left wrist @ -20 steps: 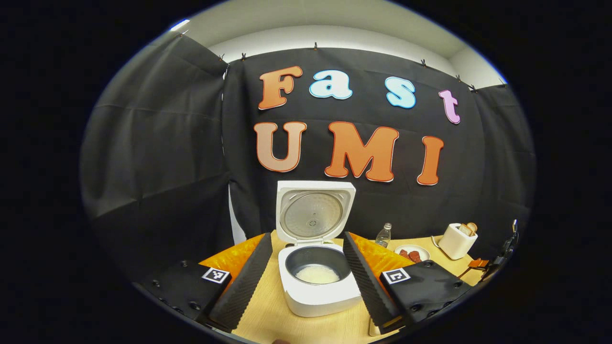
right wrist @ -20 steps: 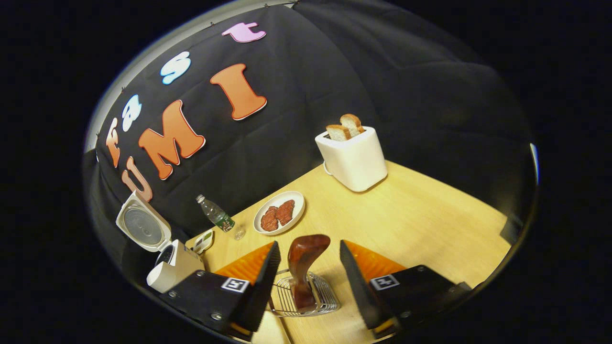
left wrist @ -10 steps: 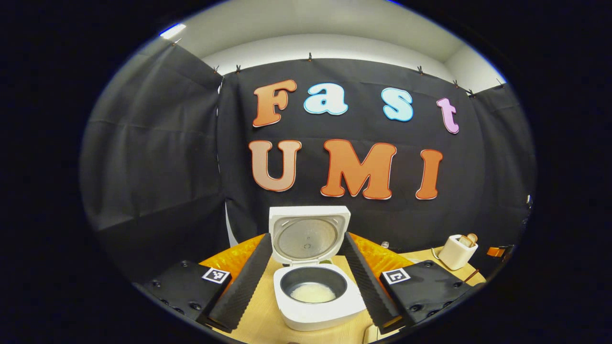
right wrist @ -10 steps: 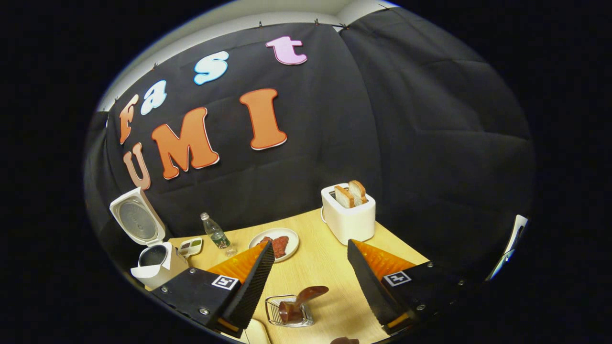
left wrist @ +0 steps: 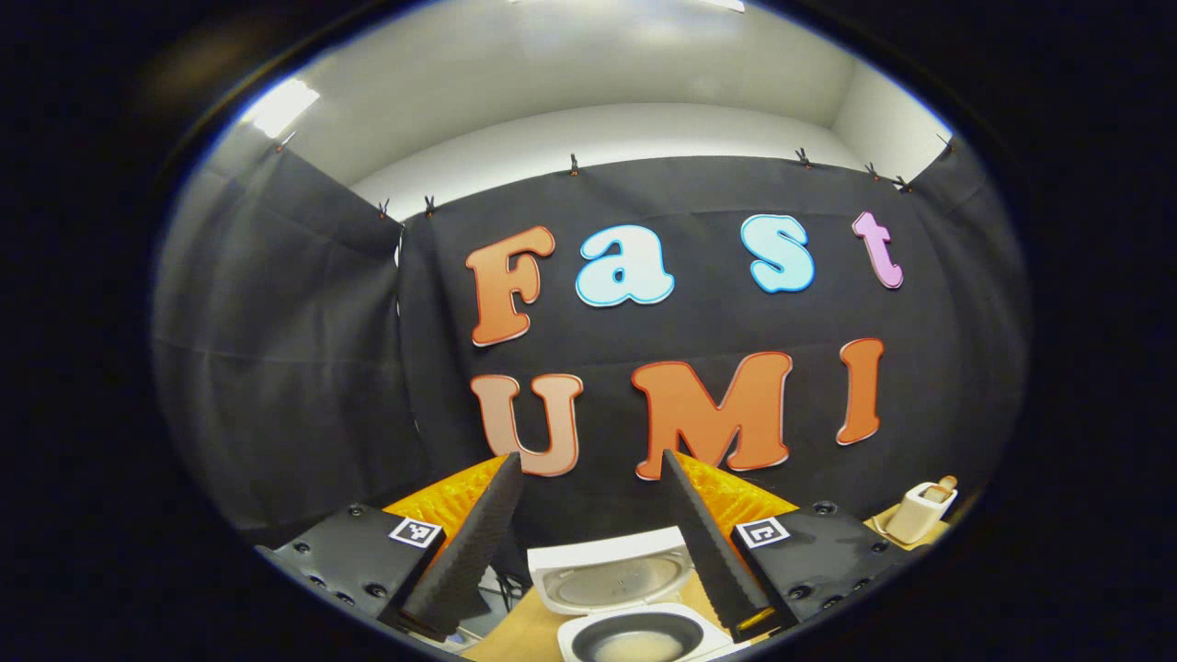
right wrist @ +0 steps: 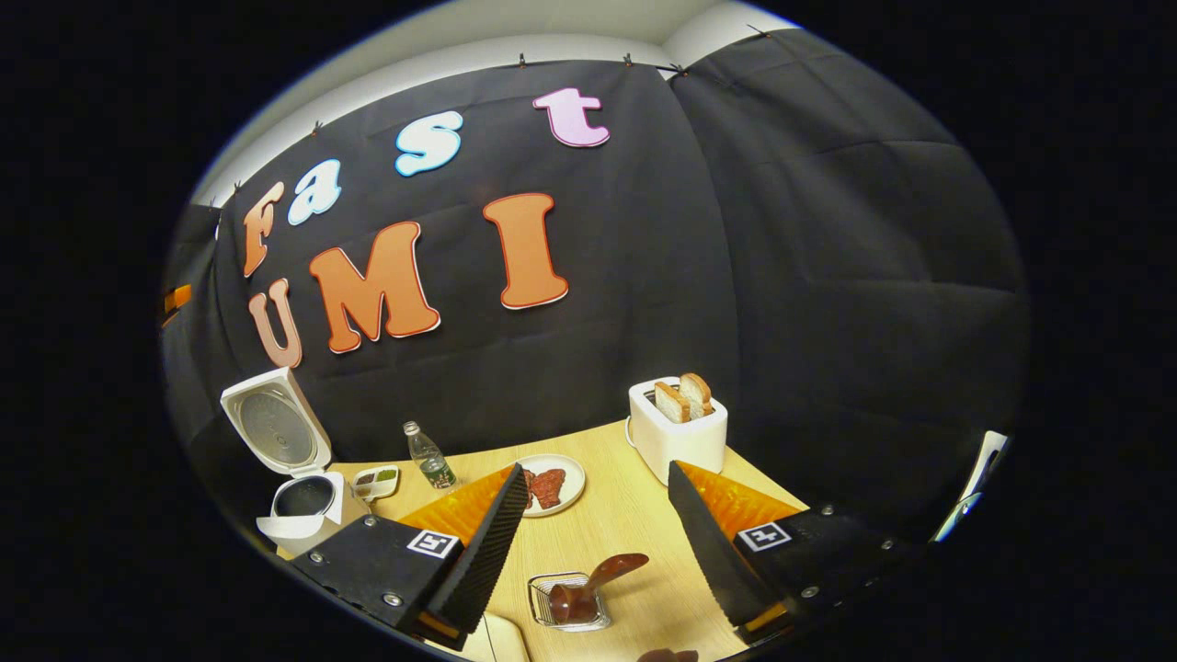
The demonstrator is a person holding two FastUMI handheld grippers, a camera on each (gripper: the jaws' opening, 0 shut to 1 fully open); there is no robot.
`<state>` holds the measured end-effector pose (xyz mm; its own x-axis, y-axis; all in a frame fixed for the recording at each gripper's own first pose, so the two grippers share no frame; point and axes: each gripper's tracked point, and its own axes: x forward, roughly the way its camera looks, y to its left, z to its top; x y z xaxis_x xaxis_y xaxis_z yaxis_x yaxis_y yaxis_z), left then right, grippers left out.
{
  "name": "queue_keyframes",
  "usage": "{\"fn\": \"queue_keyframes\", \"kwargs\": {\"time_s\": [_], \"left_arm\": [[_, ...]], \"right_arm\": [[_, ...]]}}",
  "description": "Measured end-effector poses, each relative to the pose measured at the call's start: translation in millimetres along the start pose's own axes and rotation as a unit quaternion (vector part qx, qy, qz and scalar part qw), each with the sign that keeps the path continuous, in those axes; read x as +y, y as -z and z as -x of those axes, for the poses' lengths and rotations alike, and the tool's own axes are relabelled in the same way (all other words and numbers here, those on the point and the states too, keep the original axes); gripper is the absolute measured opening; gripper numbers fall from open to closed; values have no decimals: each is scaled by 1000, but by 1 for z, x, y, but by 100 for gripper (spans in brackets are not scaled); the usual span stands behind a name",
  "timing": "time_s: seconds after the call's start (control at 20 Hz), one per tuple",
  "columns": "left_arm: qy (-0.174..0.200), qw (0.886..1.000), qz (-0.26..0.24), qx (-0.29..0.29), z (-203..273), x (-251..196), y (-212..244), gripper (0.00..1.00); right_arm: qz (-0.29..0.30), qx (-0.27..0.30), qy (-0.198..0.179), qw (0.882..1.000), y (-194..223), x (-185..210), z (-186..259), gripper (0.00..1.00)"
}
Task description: Close the left gripper, press the button to open the rice cooker; take a wooden spoon from the chopstick holder with the right hand, scoop a spoonful of rice and pour it into the rice cooker, then put the wooden spoon back into the chopstick holder.
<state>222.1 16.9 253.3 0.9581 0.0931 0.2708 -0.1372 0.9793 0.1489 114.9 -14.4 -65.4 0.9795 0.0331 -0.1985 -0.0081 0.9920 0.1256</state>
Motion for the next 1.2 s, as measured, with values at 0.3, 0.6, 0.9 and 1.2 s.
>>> {"fn": "queue_keyframes", "kwargs": {"time_s": [0.3, 0.6, 0.9, 1.2], "left_arm": [[5, 999, 0, 37, -87, -13, 35, 100], [13, 994, 15, 110, -146, -26, 114, 100], [30, 983, 43, 174, -164, -36, 175, 100], [39, 971, 45, 231, -155, -42, 229, 100]], "right_arm": [[-3, -4, 19, 1000, -3, -7, 13, 95], [1, -4, 33, 999, -6, -8, 23, 94], [3, -8, 39, 999, -10, -3, 31, 95], [-10, -7, 43, 999, -7, -5, 42, 95]]}}
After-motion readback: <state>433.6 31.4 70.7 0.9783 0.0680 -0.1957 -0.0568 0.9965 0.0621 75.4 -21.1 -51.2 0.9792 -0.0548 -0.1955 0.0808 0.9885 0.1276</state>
